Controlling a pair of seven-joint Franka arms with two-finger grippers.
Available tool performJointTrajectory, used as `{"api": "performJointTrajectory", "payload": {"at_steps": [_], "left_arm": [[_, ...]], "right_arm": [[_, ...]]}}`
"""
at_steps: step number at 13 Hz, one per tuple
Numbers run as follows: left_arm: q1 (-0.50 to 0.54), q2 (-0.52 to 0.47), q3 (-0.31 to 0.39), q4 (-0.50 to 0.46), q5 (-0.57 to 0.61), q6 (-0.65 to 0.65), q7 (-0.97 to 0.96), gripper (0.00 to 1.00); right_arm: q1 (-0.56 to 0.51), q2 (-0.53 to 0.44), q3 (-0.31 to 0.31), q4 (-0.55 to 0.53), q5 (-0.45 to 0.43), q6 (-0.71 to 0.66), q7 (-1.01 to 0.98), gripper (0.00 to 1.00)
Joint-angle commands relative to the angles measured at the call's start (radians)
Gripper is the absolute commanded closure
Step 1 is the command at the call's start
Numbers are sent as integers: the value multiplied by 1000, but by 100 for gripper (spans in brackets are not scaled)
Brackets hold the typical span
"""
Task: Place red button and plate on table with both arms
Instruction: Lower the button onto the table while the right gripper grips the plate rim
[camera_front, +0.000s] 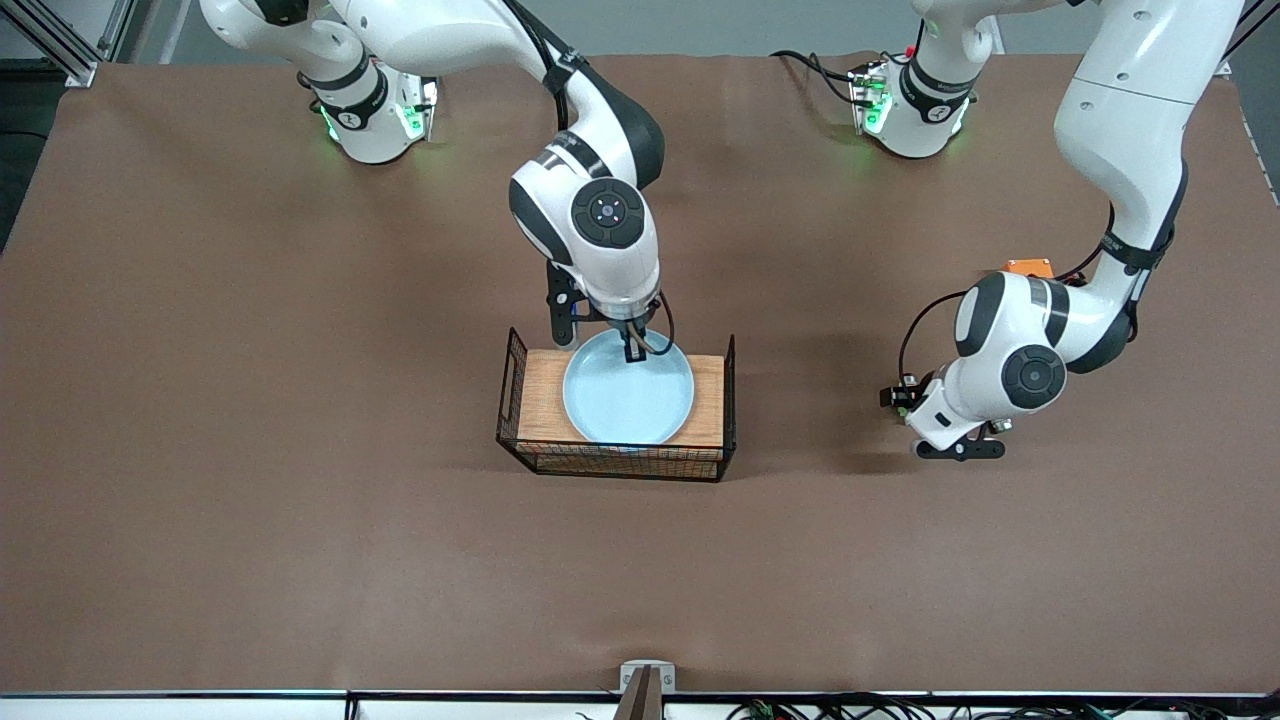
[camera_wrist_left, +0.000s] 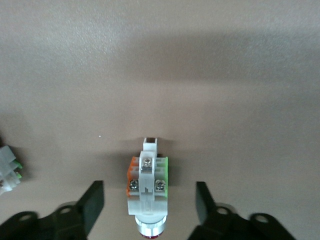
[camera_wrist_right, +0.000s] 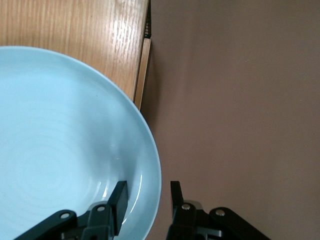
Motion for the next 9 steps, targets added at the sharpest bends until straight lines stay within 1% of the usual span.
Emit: {"api": "performJointTrajectory", "payload": {"at_steps": [1,3,4,6,7,9], "left_arm": [[5,-52,-3,-2,18,-30,13,1],[5,-100,-5,-2,18,-82,15,1],[5,-124,-5,-1,17,-104,15,1],[5,-166,-5,20,14,-147,3,1],[4,-183,-5,46,9,-209,3,0],[5,-192,-8,144,4,-375,6,1]], "right_arm": [[9,10,-10,33,11,-10,-21,80],[9,10,-10,36,12,-10,-21,93],[9,10,-10,37,12,-10,-21,96],[9,10,-10,48,14,-10,-20,99],[9,9,-10,51,14,-10,-21,99],[9,7,-10,65,17,-15,-20,100]]}}
